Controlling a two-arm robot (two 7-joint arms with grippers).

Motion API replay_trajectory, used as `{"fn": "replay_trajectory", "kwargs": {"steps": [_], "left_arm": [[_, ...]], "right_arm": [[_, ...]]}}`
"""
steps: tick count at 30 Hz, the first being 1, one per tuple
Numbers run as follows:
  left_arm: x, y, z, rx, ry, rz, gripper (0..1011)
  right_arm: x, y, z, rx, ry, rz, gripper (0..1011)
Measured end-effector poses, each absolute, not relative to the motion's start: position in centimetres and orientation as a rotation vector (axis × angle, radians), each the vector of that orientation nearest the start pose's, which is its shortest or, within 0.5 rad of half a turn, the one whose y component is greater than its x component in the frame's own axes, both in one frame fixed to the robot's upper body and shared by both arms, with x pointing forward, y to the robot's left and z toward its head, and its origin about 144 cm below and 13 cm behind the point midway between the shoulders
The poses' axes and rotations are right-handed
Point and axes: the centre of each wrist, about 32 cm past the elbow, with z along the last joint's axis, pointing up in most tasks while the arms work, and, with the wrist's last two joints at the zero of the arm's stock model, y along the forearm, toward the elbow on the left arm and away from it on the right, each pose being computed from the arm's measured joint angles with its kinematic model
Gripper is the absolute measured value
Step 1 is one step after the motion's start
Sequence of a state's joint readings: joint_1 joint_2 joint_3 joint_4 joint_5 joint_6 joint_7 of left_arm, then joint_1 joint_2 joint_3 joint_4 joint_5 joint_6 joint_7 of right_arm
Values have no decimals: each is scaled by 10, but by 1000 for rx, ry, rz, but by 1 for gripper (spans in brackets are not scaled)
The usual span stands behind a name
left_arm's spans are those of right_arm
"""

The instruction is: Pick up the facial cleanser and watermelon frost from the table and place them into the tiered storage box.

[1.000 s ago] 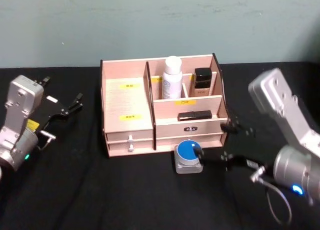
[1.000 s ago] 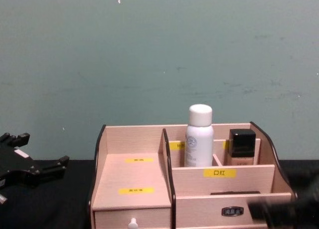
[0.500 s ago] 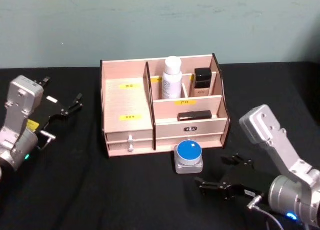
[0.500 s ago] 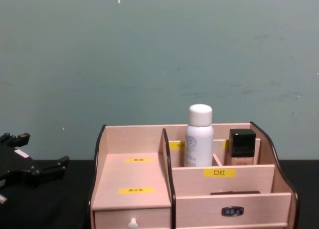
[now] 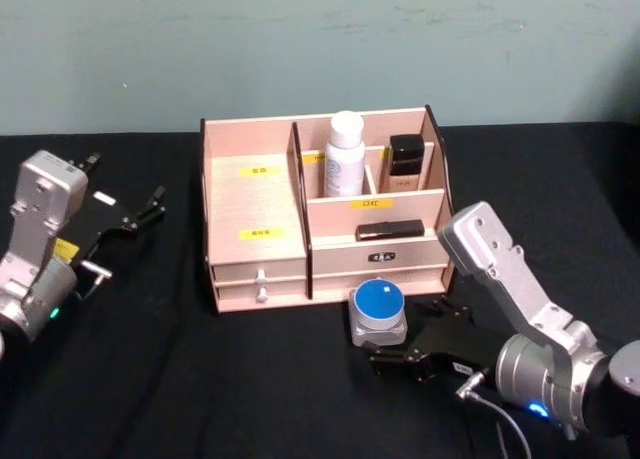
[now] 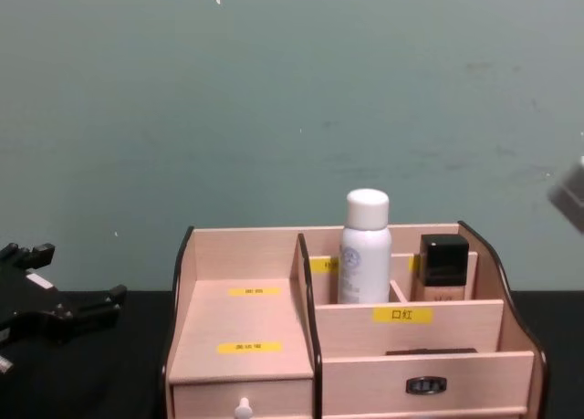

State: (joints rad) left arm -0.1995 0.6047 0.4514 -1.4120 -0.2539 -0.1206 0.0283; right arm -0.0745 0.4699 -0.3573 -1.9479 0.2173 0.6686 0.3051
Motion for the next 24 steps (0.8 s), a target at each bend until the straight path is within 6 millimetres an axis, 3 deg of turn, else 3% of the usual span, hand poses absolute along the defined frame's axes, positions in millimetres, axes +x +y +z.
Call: {"fn": "replay_trajectory", "kwargs": {"steps": [24], "left_arm": [[489, 310, 1140, 304, -285, 1248, 1001]], "right_arm": [[421, -186, 1206, -554, 222, -917, 1000]]}}
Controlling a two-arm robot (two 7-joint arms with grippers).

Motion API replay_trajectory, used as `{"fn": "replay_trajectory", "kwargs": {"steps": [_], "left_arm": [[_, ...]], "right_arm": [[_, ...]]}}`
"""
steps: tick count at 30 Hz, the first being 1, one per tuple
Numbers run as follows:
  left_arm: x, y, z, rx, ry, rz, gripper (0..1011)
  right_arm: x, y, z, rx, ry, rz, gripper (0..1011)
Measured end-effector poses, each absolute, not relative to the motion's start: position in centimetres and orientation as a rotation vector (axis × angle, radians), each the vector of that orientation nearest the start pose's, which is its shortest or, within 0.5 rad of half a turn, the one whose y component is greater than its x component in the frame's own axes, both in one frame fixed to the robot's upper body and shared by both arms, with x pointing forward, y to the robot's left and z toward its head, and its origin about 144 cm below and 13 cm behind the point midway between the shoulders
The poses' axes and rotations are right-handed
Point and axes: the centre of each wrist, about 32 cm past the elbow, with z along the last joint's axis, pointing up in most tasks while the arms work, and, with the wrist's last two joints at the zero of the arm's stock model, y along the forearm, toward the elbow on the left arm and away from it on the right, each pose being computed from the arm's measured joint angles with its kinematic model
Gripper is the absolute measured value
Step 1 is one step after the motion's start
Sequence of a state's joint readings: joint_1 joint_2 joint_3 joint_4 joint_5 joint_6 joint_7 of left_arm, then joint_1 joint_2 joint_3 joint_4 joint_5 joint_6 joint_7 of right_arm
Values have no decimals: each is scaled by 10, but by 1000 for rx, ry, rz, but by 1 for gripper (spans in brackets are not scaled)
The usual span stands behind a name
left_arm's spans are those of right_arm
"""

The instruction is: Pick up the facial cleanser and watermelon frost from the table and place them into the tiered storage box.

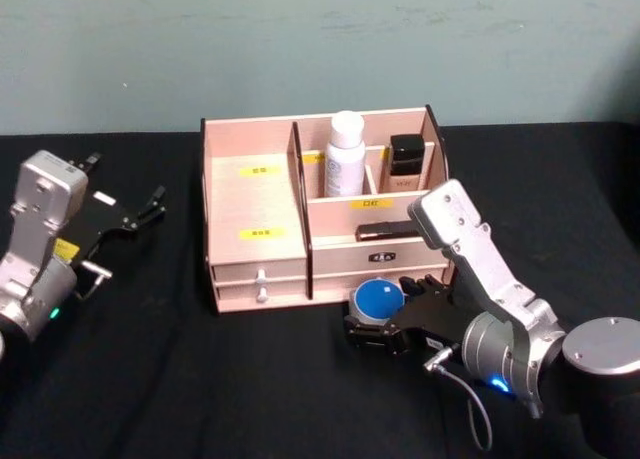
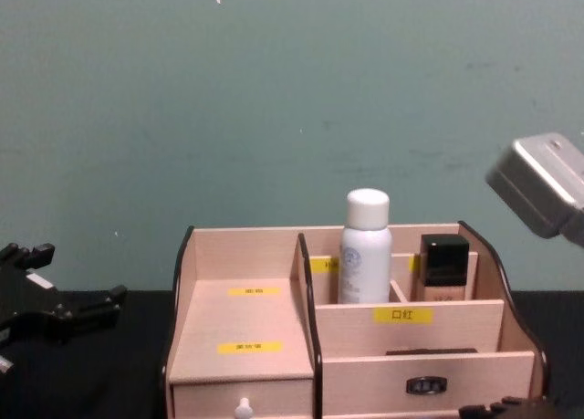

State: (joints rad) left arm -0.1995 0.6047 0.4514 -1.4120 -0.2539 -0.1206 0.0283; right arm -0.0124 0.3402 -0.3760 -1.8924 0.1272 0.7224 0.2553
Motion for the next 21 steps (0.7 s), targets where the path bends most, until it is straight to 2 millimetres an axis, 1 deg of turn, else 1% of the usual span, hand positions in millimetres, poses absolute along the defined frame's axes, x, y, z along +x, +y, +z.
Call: {"fn": "replay_trajectory", "kwargs": {"steps": [21], "left_arm": [[489, 310, 1140, 304, -285, 1248, 1001]], "right_arm": [[426, -177, 1200, -569, 233, -938, 1000]]}}
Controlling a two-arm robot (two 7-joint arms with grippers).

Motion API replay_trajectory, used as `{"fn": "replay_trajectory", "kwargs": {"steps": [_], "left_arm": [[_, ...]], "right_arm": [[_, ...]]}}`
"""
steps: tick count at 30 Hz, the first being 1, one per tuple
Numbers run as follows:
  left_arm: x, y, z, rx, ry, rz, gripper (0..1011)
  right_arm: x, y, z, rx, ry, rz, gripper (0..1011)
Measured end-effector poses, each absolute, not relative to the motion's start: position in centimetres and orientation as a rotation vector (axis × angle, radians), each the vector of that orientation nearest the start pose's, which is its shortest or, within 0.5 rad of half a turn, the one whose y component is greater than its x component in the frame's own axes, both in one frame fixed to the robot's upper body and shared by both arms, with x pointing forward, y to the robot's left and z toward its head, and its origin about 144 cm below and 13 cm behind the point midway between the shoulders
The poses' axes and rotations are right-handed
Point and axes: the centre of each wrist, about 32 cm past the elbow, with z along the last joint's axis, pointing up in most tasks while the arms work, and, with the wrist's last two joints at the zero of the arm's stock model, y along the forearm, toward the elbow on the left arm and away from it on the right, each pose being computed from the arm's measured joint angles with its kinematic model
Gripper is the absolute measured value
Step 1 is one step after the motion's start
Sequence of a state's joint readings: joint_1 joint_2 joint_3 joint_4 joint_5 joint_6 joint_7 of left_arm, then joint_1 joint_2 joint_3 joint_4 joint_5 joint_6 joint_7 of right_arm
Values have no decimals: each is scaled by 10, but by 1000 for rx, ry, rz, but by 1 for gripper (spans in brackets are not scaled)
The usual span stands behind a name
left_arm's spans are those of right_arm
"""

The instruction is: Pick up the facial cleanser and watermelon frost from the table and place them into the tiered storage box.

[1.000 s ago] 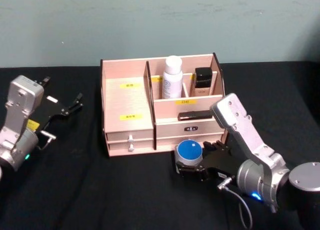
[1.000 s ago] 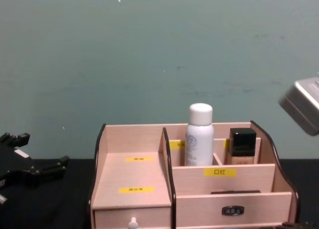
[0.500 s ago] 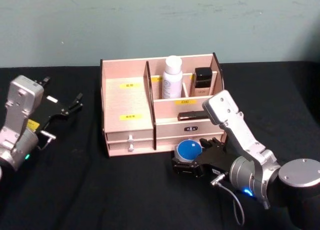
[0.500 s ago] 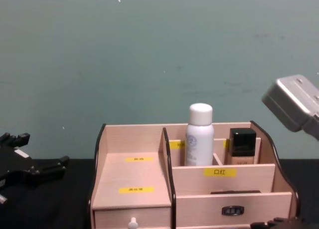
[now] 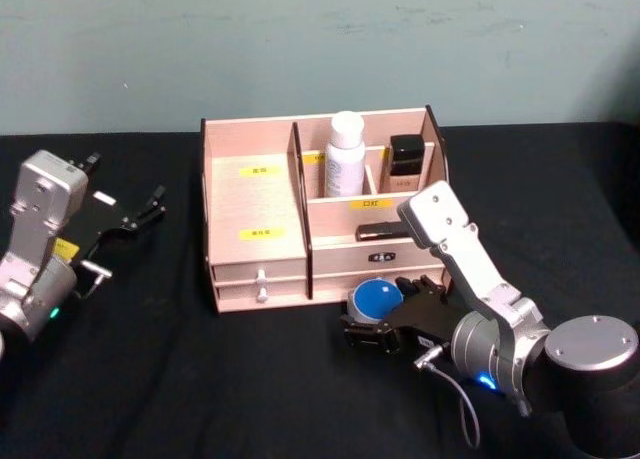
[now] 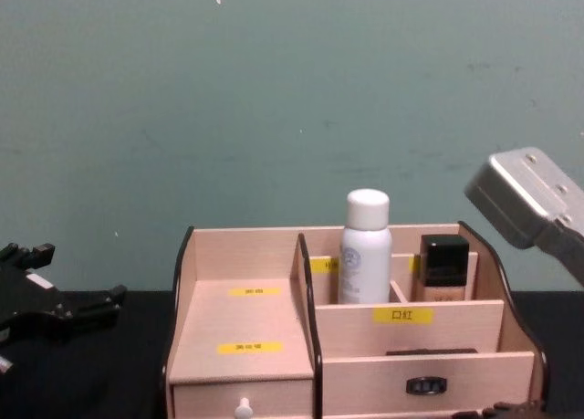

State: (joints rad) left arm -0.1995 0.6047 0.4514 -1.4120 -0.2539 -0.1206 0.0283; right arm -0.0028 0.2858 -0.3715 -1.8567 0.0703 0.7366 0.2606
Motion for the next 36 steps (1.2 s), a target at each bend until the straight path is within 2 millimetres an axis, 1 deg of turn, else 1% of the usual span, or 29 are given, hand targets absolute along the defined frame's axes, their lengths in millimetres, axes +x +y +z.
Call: {"fn": "replay_trajectory", "kwargs": {"steps": [16, 36], "left_arm": [[489, 310, 1140, 304, -285, 1248, 1001], [489, 310, 1140, 304, -285, 1248, 1001]], "right_arm": [[427, -176, 1199, -579, 224, -963, 1000], [429, -176, 1195, -579, 220, -955, 1000]]}}
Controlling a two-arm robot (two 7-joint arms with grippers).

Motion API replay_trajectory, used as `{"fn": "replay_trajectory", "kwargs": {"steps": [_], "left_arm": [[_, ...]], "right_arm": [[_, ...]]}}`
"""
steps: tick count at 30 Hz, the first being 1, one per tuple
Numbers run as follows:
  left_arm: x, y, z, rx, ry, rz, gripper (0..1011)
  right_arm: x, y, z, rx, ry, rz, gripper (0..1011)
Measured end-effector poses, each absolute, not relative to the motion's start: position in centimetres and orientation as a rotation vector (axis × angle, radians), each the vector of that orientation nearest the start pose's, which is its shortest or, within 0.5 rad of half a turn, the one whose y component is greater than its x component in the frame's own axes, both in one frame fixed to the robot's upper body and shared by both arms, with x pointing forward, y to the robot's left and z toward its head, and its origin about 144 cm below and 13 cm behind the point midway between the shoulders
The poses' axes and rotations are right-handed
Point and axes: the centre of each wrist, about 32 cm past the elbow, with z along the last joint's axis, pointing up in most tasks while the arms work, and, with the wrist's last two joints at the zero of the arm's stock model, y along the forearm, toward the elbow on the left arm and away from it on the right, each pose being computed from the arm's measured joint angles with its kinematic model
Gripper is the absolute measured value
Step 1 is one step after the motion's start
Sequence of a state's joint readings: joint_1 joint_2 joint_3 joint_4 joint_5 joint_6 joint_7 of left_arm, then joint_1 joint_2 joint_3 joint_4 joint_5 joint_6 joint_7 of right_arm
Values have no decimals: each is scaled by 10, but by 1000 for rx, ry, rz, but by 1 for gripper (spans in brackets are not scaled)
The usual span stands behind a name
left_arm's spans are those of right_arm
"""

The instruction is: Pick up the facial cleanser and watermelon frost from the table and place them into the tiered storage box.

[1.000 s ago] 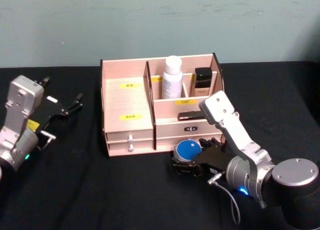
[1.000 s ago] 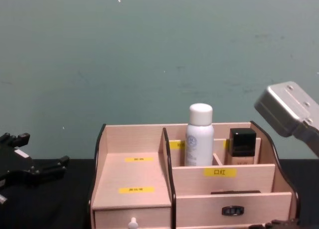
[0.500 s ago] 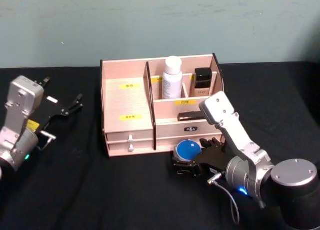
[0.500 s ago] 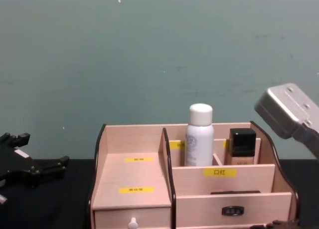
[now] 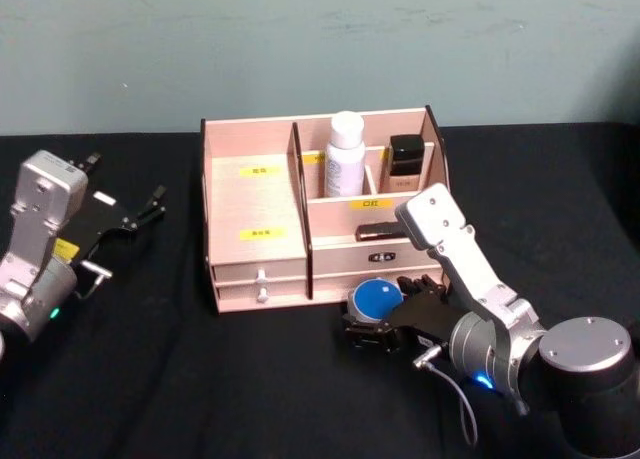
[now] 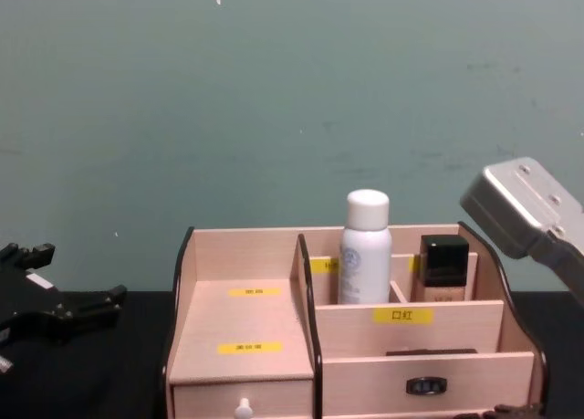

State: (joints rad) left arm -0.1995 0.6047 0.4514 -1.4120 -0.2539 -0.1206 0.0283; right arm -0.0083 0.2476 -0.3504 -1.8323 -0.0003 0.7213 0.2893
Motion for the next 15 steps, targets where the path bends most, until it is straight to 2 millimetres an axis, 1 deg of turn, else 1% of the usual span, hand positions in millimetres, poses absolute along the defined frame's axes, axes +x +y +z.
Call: {"fn": "replay_trajectory", "kwargs": {"steps": [1, 4, 10, 11, 13, 15], "left_arm": [[489, 310, 1140, 304, -285, 1248, 1001], [489, 310, 1140, 304, -285, 1248, 1001], [489, 310, 1140, 304, -285, 1248, 1001], [489, 310, 1140, 304, -285, 1248, 1001], [489, 310, 1140, 304, -285, 1248, 1001], [489, 310, 1140, 304, -285, 1248, 1001]], "right_arm": [[429, -175, 1195, -579, 220, -954, 1000], [429, -175, 1195, -579, 220, -954, 958], [429, -175, 1195, -579, 220, -955, 810], [429, -175, 1196, -578, 220, -955, 759], [429, -175, 1196, -578, 220, -954, 730], [429, -175, 1196, -578, 221, -955, 723]]}}
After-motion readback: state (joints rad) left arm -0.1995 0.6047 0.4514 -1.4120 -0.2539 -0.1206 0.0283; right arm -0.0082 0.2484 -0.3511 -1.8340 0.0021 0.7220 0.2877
